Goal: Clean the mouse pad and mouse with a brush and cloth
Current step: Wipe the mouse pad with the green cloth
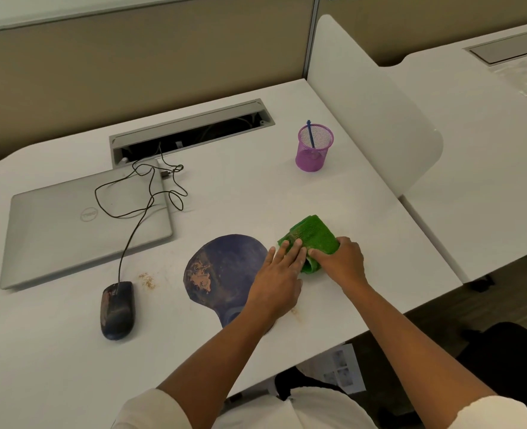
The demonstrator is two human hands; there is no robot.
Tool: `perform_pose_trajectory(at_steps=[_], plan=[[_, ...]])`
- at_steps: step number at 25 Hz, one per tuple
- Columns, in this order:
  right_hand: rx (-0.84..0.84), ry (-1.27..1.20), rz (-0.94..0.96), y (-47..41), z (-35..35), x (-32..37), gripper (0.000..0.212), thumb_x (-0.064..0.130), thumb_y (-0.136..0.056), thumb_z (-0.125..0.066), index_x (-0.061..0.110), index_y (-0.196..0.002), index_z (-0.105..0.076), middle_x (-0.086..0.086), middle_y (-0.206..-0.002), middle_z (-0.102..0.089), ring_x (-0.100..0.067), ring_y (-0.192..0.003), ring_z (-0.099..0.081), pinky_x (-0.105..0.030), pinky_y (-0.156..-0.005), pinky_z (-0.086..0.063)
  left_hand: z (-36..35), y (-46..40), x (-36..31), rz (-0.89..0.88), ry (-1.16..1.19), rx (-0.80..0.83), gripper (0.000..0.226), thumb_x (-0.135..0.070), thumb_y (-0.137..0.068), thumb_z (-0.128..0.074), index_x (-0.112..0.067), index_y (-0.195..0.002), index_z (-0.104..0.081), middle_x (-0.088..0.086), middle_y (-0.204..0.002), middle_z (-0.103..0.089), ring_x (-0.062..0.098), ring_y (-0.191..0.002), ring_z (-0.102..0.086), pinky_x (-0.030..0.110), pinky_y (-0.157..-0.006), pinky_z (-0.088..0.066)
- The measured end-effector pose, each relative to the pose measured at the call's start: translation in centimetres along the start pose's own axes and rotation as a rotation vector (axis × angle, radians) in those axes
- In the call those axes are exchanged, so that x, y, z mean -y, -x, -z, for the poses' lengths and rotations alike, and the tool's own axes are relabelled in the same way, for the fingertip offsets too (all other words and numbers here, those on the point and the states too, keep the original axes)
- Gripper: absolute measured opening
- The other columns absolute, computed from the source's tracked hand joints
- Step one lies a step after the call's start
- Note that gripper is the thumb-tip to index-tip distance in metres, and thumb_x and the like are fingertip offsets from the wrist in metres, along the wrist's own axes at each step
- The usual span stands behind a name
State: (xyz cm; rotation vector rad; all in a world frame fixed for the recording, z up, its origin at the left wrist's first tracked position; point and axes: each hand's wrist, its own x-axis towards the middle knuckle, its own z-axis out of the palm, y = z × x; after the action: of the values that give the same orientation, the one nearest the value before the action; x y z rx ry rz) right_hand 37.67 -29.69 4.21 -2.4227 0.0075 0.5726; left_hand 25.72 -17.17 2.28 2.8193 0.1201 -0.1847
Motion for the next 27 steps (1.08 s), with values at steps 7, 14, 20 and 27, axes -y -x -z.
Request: perform_pose_trajectory(at_steps=[7, 14, 20, 27], plan=[[-0.008, -0.379, -0.027, 0.2, 0.3, 0.2, 0.042, 0.029, -0.07, -0.086, 0.014, -0.101, -0.062, -0.007, -0.098, -0.069, -0.025, -0.087, -0.065, -0.03, -0.064, -0.049, 0.4, 0.7, 0.9, -0.026, 0.048, -0.04, 0.072, -0.036, -0.106, -0.043, -0.018, -0.164, -0.004, -0.001, -0.17, 0.013, 0.016, -0.157, 0.013, 0.037, -0.128, 0.005], [0.024, -0.684, 0.182, 1.7, 2.6, 4.9, 0.046, 0.011, -0.071, -0.084, 0.023, -0.109, -0.063, -0.004, -0.104, -0.068, -0.024, -0.097, -0.066, -0.047, -0.086, -0.059, 0.1, 7.8, 5.2, 0.289, 0.13, -0.203, 0.077, -0.05, -0.105, -0.032, -0.021, -0.161, 0.013, -0.004, -0.166, 0.026, 0.01, -0.152, 0.028, 0.034, -0.126, 0.012], [-0.107, 0.117, 0.921, 5.2, -2.2, 9.9, 0.06, 0.008, -0.069, -0.077, 0.022, -0.123, -0.056, 0.001, -0.107, -0.063, -0.021, -0.091, -0.057, -0.035, -0.078, -0.048, -2.3, 14.9, 6.5, 0.627, 0.14, -0.263, 0.104, -0.085, -0.089, -0.022, -0.018, -0.163, 0.006, 0.005, -0.172, 0.006, 0.02, -0.158, 0.009, 0.04, -0.126, 0.008], [0.031, 0.784, 0.852, 7.9, -9.7, 7.2, 0.061, 0.032, -0.073, -0.069, 0.023, -0.131, -0.05, -0.006, -0.15, -0.038, -0.033, -0.137, -0.034, -0.05, -0.109, -0.026, -4.1, 15.8, 6.4, 0.61, 0.145, -0.21, 0.12, -0.094, -0.082, -0.017, -0.009, -0.162, 0.009, 0.01, -0.169, 0.018, 0.022, -0.155, 0.023, 0.043, -0.123, 0.02]])
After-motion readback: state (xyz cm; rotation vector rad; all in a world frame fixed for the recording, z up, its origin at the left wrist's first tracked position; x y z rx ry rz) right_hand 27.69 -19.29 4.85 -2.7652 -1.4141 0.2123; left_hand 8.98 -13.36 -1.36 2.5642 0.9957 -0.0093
